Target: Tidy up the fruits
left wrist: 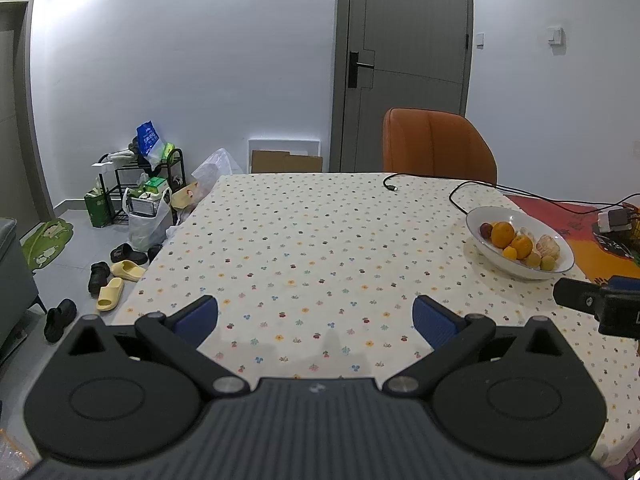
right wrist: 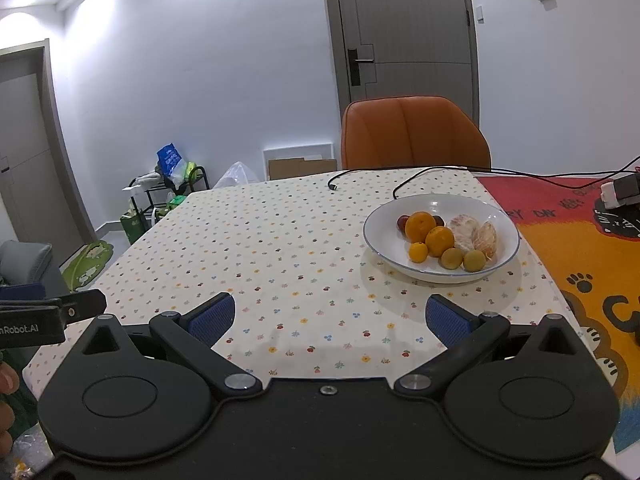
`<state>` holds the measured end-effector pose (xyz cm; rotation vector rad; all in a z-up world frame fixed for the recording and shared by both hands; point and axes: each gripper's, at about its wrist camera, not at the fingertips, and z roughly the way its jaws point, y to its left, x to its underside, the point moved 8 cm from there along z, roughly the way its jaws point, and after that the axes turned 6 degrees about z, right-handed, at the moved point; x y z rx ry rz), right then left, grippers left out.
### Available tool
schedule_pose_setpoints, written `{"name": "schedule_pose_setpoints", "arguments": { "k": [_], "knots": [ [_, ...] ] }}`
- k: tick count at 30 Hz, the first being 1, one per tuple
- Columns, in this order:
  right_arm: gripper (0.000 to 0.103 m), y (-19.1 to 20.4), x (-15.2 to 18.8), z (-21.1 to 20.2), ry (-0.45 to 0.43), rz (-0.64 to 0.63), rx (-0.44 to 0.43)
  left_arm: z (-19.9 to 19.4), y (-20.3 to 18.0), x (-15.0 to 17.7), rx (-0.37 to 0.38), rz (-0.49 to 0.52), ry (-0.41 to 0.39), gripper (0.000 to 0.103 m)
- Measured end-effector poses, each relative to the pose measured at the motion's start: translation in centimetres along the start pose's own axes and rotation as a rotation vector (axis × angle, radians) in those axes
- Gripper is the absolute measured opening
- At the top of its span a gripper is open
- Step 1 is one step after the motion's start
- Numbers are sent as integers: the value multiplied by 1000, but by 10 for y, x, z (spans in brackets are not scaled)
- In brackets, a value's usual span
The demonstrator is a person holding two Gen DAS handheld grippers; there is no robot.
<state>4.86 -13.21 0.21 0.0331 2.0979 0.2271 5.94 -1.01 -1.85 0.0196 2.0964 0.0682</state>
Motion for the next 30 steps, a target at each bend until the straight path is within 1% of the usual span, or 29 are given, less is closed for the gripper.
{"name": "schedule_pose_setpoints", "arguments": {
  "k": [30],
  "knots": [
    [103,0,-1,1,3,-6,1,3,-1,3,5,3,9,103]
  ]
}}
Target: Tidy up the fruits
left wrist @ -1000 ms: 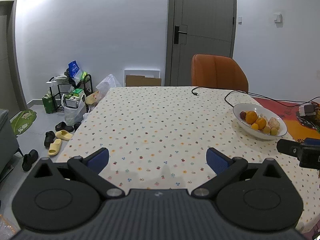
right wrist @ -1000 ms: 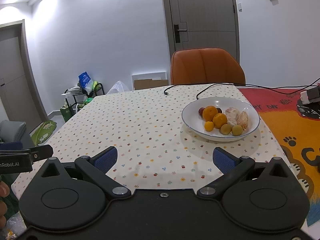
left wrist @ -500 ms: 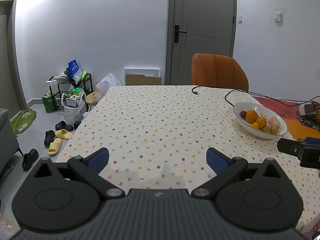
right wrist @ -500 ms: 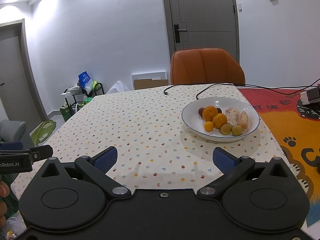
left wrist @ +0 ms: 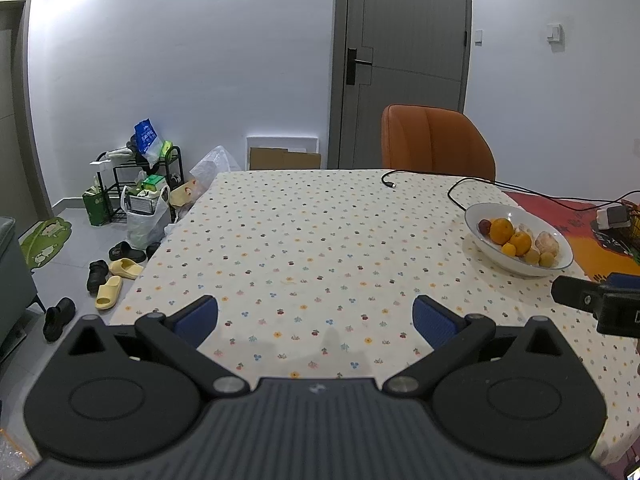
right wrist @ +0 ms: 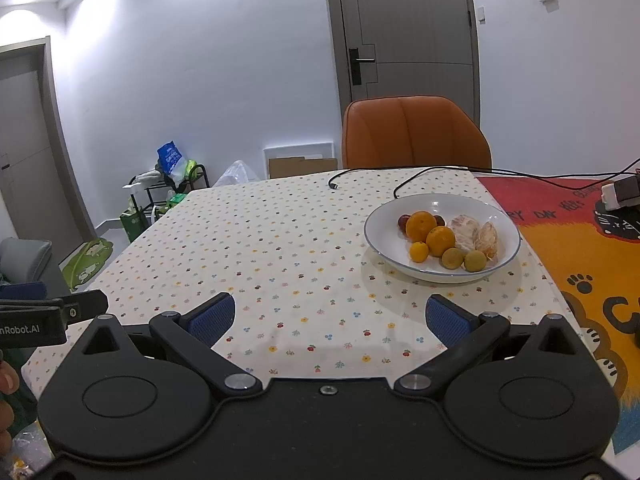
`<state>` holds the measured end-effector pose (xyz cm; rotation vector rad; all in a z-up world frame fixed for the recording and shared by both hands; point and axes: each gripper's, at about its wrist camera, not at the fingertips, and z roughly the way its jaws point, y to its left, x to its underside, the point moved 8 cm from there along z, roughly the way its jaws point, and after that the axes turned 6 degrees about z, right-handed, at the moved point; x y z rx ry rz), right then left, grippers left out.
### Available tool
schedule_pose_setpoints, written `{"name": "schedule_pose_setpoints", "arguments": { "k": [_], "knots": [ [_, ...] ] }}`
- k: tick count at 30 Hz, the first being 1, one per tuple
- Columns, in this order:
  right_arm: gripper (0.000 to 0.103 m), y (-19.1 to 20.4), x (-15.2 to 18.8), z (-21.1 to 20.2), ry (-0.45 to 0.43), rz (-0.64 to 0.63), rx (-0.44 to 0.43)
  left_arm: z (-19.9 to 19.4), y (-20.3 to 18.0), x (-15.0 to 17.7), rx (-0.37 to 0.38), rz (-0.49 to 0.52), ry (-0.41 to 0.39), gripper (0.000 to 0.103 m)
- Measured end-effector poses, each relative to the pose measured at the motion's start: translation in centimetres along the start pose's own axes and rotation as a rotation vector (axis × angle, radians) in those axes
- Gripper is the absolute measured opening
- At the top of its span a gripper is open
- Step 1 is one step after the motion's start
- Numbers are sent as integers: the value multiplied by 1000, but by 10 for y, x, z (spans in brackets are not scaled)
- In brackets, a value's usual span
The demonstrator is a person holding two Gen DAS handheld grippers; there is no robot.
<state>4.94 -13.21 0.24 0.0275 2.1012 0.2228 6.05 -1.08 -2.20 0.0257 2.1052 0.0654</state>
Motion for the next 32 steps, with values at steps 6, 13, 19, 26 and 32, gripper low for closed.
{"name": "schedule_pose_setpoints", "arguments": {
  "k": [6,13,19,26,32],
  "knots": [
    [103,0,0,0,1,1,2,0,0,0,1,1,-1,103],
    [103,0,1,1,1,0,2,0,0,0,1,2,0,103],
    [103,0,1,1,1,-1,2,1,-1,0,2,3,3,103],
    [103,0,2,1,3,-1,2,0,-2,2,-1,0,1,103],
    [103,0,3,2,5,-3,1,-2,0,1,4,2,-10,103]
  ]
}}
